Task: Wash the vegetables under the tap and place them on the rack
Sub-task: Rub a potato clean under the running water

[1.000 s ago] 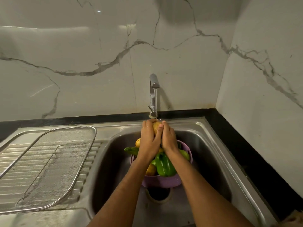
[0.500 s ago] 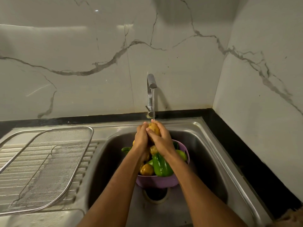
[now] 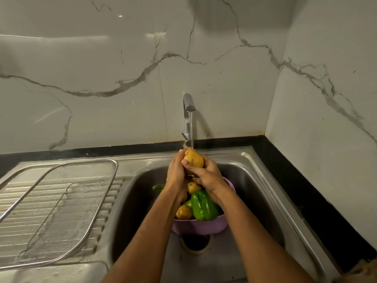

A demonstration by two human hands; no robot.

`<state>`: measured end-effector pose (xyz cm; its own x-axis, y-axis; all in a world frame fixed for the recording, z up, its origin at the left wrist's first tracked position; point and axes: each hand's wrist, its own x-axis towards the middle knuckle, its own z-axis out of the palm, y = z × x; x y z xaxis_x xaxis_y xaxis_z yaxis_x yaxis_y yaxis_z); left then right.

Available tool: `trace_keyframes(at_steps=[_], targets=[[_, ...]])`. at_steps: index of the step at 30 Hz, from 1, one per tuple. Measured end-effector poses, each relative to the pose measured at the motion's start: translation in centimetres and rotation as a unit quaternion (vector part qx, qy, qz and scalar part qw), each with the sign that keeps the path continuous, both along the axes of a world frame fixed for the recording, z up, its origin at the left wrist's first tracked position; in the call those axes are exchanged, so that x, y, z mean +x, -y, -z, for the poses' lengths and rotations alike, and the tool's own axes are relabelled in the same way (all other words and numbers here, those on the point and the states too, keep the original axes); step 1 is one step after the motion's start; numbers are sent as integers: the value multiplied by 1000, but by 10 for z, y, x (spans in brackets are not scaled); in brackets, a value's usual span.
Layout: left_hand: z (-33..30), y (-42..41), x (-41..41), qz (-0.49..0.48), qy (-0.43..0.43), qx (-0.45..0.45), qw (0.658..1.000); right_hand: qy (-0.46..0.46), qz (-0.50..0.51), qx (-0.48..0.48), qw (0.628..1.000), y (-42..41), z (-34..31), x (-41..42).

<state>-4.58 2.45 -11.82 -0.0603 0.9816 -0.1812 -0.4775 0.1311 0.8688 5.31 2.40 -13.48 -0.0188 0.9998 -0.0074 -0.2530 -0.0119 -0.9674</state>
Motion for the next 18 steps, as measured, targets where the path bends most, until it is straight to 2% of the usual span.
trace_keyframes(at_steps=[5, 8, 9, 12, 14, 18], targets=[[1, -4, -10, 49, -135, 57, 988, 200, 56, 48, 977, -3, 3, 4], [9, -7, -5, 59, -309, 112, 943, 266, 91, 79, 956, -3, 5, 5], [11, -7, -2, 50, -334, 118, 934, 285, 99, 87, 950, -3, 7, 3], [15, -10, -3, -1, -330, 120, 936, 357, 93, 114, 922, -1, 12, -5], [14, -11, -7, -17, -299, 106, 948, 391, 89, 134, 906, 3, 12, -10], [8, -12, -12, -5, -202, 21, 979, 431, 82, 132, 889, 5, 9, -9]])
